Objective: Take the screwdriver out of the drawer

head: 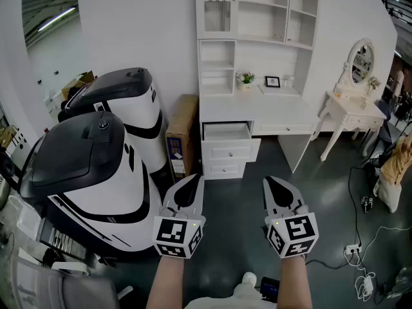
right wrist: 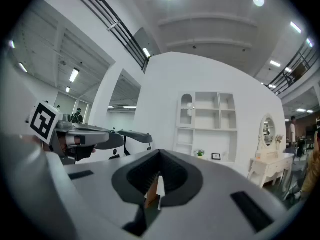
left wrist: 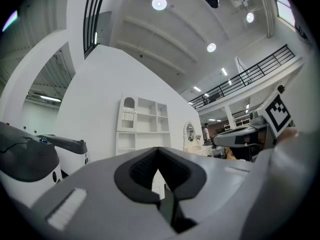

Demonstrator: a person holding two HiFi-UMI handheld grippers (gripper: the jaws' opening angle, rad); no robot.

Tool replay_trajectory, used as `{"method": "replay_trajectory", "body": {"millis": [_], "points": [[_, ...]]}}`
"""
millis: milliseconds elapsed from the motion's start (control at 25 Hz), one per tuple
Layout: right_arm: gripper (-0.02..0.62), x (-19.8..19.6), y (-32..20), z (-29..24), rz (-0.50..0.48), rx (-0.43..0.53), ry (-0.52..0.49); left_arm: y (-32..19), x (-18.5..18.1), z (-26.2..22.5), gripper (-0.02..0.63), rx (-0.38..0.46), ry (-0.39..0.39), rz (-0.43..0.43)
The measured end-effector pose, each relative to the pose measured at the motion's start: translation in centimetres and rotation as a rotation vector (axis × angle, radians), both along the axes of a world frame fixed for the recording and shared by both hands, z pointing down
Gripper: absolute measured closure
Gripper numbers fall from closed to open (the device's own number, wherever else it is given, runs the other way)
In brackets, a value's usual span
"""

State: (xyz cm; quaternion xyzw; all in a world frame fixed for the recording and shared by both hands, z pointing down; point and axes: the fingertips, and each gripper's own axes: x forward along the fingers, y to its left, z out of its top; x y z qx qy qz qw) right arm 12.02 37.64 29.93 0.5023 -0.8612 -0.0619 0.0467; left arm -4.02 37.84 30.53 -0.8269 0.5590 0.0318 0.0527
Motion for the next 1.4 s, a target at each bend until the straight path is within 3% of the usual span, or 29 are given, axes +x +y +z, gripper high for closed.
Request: {"method": "replay_trajectory", "body": {"millis": [600,880,1040,1400], "points": [[0.589,7.5,-8.8,0.4,-0.105,-0.007,0.014,-8.4,8.2,-0.3,0.604,0.001,0.005,-0.085],[0.588,9.6,-12.1,0.6,-0.152,-0.020,0.026,-10.6,9.7,0.1,0.604,-0.013,0.003,-0.148],[0.588,9.9,-13.6,0.8,-0.154,-0.027,0.011,-11.4,9.4,-0.3,0.604,-0.003,-0.006,-0.146],[0.588,6.7,-17.8,0.3,-0.120,-0.008,0.012,-15.9,5.0,-0.8,0.604,0.011,0.001,-0.133]]}}
